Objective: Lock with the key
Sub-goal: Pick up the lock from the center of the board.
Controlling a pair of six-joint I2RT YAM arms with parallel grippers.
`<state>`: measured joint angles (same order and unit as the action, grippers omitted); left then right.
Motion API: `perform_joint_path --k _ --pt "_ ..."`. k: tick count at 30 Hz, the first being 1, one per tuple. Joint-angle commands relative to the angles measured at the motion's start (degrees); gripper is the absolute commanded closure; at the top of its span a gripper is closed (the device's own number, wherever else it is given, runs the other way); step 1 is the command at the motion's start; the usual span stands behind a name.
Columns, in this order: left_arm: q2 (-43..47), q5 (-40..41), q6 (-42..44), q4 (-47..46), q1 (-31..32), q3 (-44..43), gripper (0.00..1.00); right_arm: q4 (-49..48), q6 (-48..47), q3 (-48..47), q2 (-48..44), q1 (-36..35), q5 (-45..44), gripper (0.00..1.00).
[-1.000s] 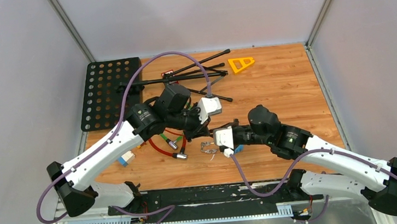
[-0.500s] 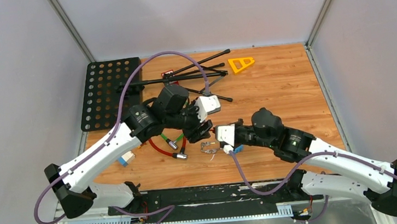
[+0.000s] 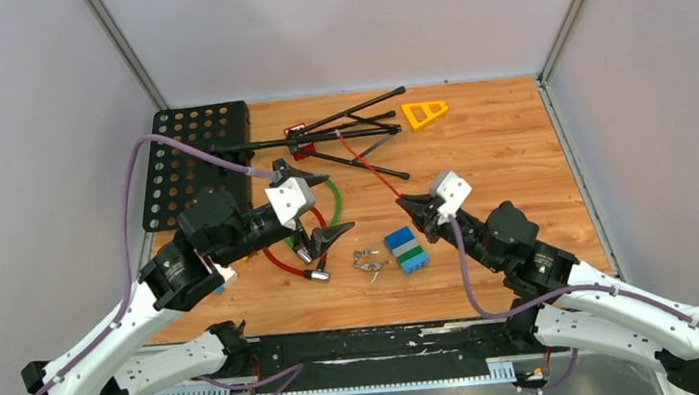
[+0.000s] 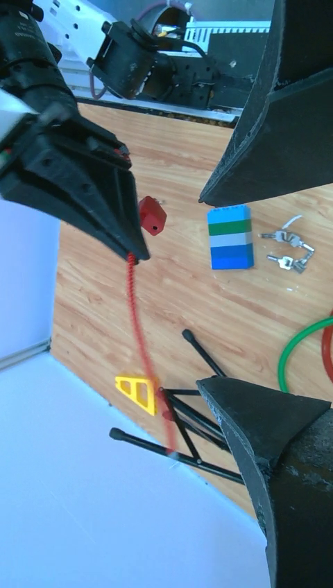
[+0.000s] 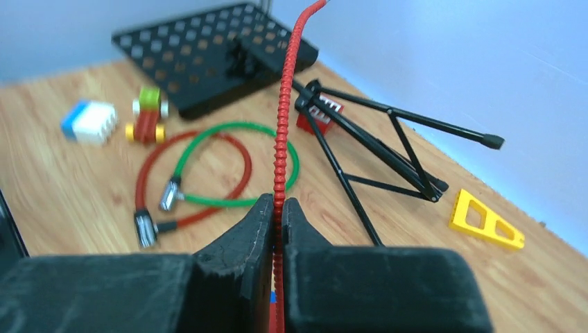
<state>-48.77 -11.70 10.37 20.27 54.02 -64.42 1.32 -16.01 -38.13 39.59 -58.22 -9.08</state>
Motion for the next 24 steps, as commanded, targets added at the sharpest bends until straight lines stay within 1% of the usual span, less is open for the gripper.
perform_joint_path --k 1,4,6,11,15,18,21,24 --pt "0.3 -2.5 -3.7 -10.3 0.2 4.9 0.03 -14.5 18.7 -1.7 -1.8 -0.1 -9.4 1.00" --pt "1.0 -5.3 -8.2 -16.8 0.3 8.1 0.03 -17.8 30.0 -2.9 -1.4 -0.2 -14.7 1.00" --pt "0.5 -7.4 -10.0 -20.9 0.2 10.0 0.03 -20.0 34.9 -3.4 -0.7 -0.1 -14.1 1.00" --pt "-1.5 -9.7 -13.6 -27.1 0.3 12.6 0.03 -26.3 36.6 -4.4 1.2 -0.2 -3.3 1.00" --pt "-2.0 -11.9 -17.3 -34.4 0.3 15.0 0.03 -30.6 36.5 -4.1 1.7 -0.2 3.5 1.00" --pt "-3.7 -15.5 -19.8 -36.8 0.2 15.3 0.04 -34.6 36.8 -3.0 1.7 -0.2 6.0 1.00" --pt "-4.8 -18.8 -22.8 -39.8 0.2 15.8 0.07 -36.7 36.8 -2.2 1.6 -0.2 6.4 1.00" --pt "-5.5 -19.9 -25.1 -42.9 0.3 16.8 0.15 -38.1 36.8 -1.6 1.4 -0.2 6.4 1.00"
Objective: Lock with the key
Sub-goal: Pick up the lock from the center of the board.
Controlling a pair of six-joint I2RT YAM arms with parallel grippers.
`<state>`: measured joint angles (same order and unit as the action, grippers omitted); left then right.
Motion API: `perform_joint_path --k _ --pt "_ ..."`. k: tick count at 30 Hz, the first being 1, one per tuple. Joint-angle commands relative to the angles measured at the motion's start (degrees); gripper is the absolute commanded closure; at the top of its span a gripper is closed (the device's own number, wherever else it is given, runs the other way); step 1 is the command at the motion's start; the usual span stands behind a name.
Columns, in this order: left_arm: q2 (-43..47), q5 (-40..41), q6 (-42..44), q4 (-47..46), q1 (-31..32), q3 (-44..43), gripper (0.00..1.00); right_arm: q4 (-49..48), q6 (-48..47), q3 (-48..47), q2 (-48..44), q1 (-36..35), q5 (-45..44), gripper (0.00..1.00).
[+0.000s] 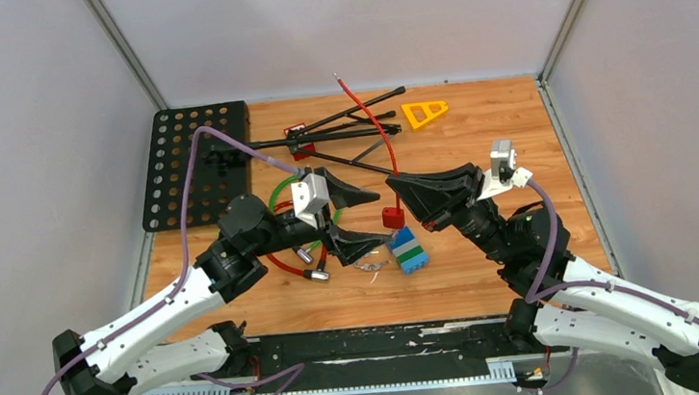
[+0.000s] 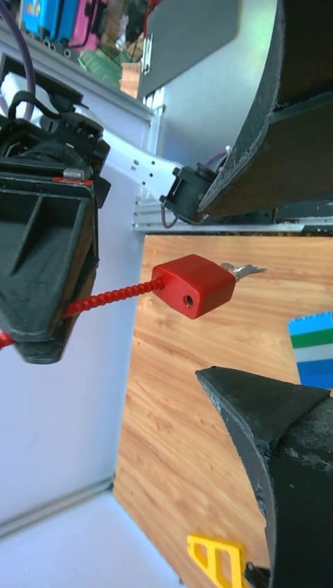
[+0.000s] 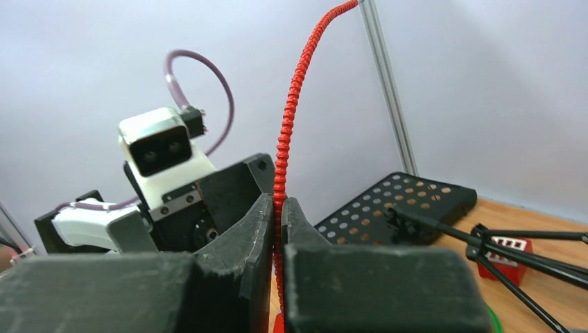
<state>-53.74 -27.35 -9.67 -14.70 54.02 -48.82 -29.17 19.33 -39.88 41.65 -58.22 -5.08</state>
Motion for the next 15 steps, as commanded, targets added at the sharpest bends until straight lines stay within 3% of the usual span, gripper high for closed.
perform_joint_path --k 1,15 --pt "-0.8 -4.4 -5.4 -8.3 0.3 1.3 0.17 -8.3 1.7 0.4 -0.7 -0.2 2.4 1.00" --pt "-6.0 -5.7 -14.0 -19.8 0.3 2.1 0.37 -11.6 3.1 1.4 0.4 -0.2 4.1 1.00"
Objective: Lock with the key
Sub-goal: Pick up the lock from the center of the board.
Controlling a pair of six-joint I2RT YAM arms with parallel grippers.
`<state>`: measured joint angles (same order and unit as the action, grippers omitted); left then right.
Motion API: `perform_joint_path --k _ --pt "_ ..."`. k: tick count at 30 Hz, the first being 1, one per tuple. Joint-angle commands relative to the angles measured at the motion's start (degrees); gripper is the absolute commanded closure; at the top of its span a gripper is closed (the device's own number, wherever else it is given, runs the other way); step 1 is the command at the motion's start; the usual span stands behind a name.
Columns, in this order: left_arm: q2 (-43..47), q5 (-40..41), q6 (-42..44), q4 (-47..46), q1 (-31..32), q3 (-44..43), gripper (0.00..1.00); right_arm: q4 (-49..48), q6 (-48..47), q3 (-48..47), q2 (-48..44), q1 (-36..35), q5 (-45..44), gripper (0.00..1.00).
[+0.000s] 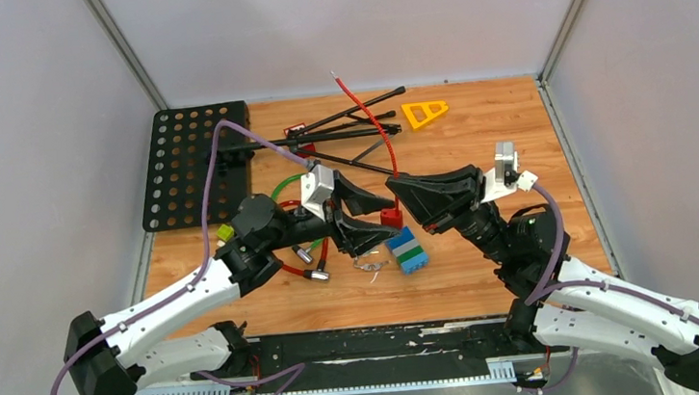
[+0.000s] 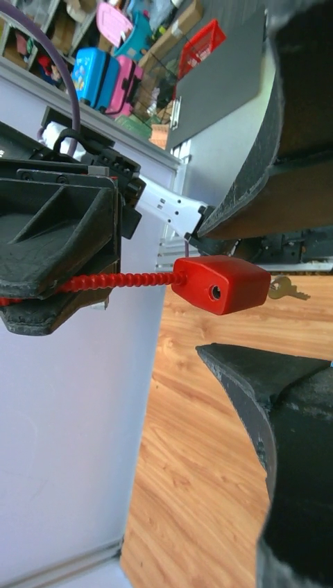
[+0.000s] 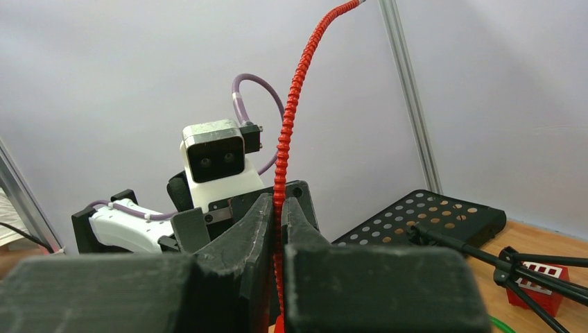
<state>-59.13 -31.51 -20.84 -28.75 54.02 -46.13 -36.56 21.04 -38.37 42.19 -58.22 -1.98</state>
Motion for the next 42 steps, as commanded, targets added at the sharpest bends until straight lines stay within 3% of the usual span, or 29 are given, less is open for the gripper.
perform_joint_path --k 1,3,8,10,15,19,27,32,35,38,42 --pt "-0.7 -1.7 -2.9 -5.8 0.3 -0.7 0.41 -4.2 1.2 -0.1 -0.2 -0.2 1.0 1.00" --pt "-1.0 -2.1 -3.1 -6.0 0.3 -0.8 0.51 -4.3 1.2 0.1 -0.3 -0.2 0.8 1.00" --pt "-1.6 -2.4 -2.7 -3.6 0.3 -1.6 0.92 -2.9 0.1 0.2 -0.9 -0.1 0.4 1.00" --pt "-1.5 -2.0 -0.6 -0.1 0.3 -2.6 1.00 0.0 -1.5 -0.4 -1.7 -0.2 -0.2 0.93" --pt "0.2 5.8 6.5 12.5 0.3 -5.3 1.00 13.1 -6.1 -3.7 -3.2 -0.2 -7.6 0.57" --pt "0.8 21.0 11.5 22.9 1.2 -8.8 1.00 18.8 -7.2 -5.1 -2.9 -0.2 -13.7 0.48" --pt "-4.2 58.8 17.7 32.8 14.5 -17.4 1.00 19.1 -5.8 -6.2 3.0 -0.2 -25.9 0.46" --pt "-9.1 78.6 23.2 33.2 22.0 -20.2 1.00 17.2 -3.2 -6.5 4.6 -0.2 -26.1 0.46" --pt "-12.0 85.3 24.9 33.2 24.3 -21.4 1.00 16.8 -2.3 -6.6 4.7 -0.2 -26.5 0.47" --pt "-13.2 87.7 25.8 32.6 25.3 -21.9 1.00 16.5 -1.7 -6.6 4.5 -0.2 -27.2 0.59" --pt "-13.6 89.3 26.7 30.5 26.0 -21.5 1.00 16.9 -0.8 -6.4 4.6 -0.2 -27.4 0.62"
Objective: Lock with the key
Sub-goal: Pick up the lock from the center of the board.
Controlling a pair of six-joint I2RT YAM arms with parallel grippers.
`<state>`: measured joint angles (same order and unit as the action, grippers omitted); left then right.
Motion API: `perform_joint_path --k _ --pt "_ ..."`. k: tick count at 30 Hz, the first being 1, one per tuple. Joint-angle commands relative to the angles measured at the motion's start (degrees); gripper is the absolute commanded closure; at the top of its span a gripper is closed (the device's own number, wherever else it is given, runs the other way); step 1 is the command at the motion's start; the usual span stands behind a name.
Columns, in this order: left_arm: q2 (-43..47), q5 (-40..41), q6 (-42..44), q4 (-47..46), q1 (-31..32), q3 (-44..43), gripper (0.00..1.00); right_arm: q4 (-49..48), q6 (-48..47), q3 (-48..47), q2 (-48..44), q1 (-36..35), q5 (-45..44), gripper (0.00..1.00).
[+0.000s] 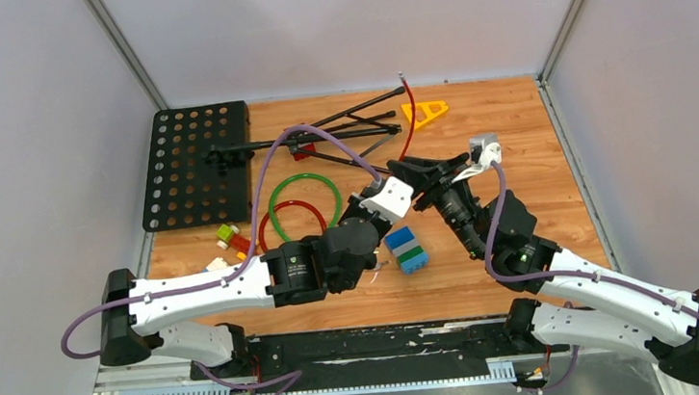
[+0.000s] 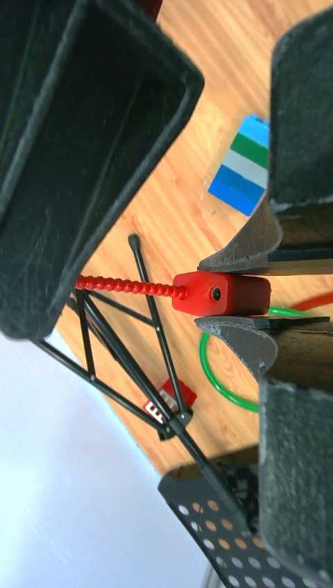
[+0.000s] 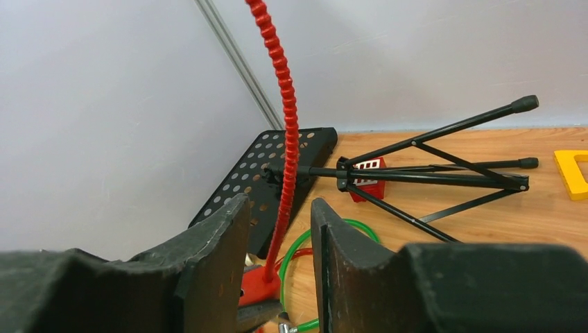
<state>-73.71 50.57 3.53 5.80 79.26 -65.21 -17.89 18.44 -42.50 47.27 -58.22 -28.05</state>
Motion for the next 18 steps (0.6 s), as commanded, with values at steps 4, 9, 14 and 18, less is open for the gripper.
perform_joint_path --k 4,9,14,18 --pt "0.8 7.8 2.3 -4.6 1.0 -2.7 1.00 -0.9 2.9 -2.4 0.3 -0.2 -1.4 0.61" --pt "1.0 6.7 2.0 -5.2 1.5 -2.6 1.00 -1.0 4.0 -2.5 1.8 -0.2 -1.0 0.54" --pt "1.7 5.4 2.1 -6.3 2.3 -1.8 1.00 -2.0 5.0 -2.2 3.3 -0.1 -1.6 0.51" --pt "2.8 4.0 2.4 -7.8 2.6 -0.6 1.00 -3.8 5.5 -1.9 3.9 -0.1 -1.9 0.59"
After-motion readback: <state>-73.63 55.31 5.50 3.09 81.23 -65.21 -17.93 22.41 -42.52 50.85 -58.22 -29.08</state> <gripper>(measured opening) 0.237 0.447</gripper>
